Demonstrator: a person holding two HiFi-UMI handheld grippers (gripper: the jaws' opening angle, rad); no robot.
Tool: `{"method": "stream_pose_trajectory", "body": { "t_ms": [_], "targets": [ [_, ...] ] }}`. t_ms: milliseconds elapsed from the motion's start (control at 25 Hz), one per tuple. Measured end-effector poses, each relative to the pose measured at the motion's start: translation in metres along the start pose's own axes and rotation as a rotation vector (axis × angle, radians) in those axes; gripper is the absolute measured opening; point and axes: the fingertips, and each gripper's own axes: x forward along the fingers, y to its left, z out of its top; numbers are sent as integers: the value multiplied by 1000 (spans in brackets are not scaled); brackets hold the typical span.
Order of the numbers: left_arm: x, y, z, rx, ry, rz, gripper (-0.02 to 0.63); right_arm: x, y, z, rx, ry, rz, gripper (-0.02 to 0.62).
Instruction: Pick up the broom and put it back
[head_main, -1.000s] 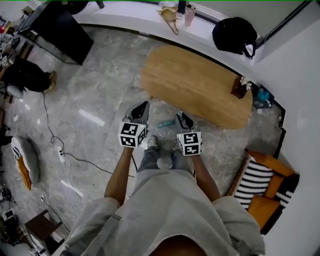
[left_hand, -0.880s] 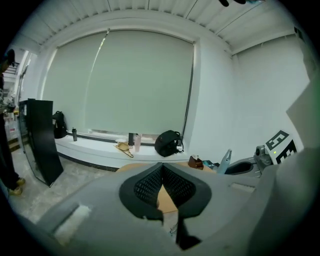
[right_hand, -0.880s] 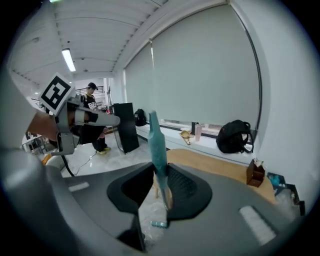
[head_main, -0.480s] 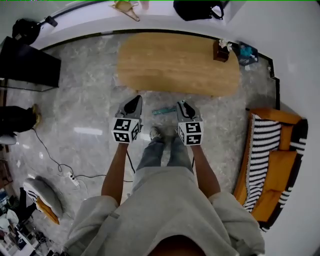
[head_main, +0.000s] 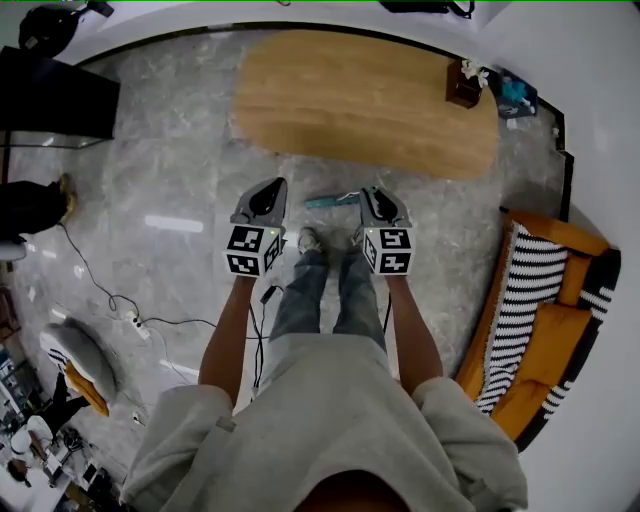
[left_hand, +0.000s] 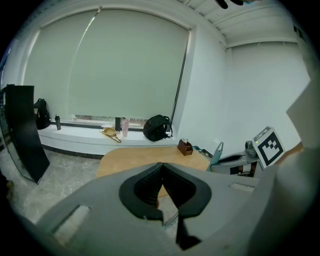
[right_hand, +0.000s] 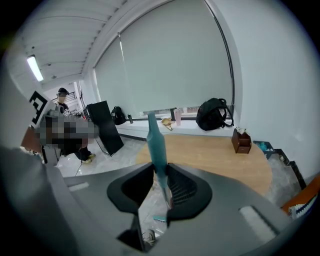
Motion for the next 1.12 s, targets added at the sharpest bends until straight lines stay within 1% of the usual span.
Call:
{"method": "stream_pose_trajectory", "body": {
  "t_ms": [240, 400, 800, 1120],
  "targets": [
    [3, 10, -28, -39, 33, 37, -3, 32, -16, -25, 18, 55, 29, 89],
    [8, 16, -37, -58, 41, 55, -2, 51, -28, -27, 24, 67, 35, 87],
    [28, 21, -36, -83, 42, 66, -3, 92, -45, -7, 5, 69, 45, 86],
    [35, 31, -41, -102, 51, 83, -2, 130, -69, 8, 1, 72, 45, 87]
  ]
}}
